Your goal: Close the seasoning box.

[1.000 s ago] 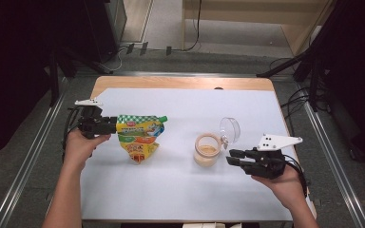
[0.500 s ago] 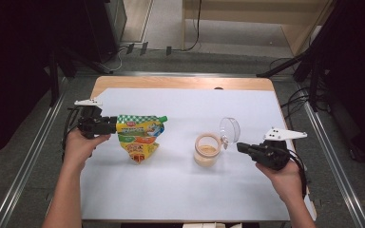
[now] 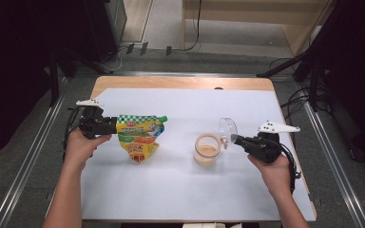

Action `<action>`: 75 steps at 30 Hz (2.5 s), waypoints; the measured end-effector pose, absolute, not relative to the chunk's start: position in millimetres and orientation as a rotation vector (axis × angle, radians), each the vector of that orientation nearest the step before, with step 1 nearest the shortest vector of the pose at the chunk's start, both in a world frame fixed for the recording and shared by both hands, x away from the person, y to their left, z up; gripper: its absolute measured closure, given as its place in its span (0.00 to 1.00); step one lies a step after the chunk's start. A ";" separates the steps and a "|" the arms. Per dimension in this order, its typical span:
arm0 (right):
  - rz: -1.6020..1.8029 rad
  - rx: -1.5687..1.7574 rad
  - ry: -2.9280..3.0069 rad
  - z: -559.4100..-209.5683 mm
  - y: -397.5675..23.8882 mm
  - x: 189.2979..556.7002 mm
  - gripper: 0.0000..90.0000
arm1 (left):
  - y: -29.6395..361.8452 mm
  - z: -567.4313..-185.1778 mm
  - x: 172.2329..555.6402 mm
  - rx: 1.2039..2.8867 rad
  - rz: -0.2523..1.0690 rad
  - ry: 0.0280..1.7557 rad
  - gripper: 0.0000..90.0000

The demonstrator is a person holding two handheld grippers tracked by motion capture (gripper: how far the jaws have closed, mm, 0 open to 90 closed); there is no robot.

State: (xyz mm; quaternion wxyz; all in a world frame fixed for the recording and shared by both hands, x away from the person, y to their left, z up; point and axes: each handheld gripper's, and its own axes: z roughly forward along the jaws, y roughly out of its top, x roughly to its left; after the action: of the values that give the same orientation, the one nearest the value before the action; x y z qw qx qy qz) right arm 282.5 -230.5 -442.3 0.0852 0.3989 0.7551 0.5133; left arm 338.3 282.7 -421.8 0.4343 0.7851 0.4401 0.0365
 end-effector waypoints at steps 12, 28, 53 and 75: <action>1.551 1.116 2.259 -434.1 -221.7 275.5 1.00 | 282.3 -422.7 338.8 1.957 0.093 1.095 0.49; 1.500 1.132 2.222 -439.7 -241.9 275.2 0.72 | 283.0 -422.1 338.1 1.957 0.113 1.092 0.49; 1.402 1.221 2.101 -474.0 -280.2 285.7 0.35 | 286.7 -420.8 337.0 1.936 0.118 1.099 0.49; 1.346 1.295 2.127 -487.9 -288.6 295.6 0.27 | 281.9 -424.1 337.8 1.957 0.104 1.095 0.47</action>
State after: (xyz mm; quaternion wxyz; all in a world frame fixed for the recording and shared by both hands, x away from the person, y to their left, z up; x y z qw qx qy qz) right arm 295.6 -288.6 -487.9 0.1548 0.4520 0.7423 0.4699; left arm 337.8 281.9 -424.1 0.4336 0.7855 0.4396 0.0418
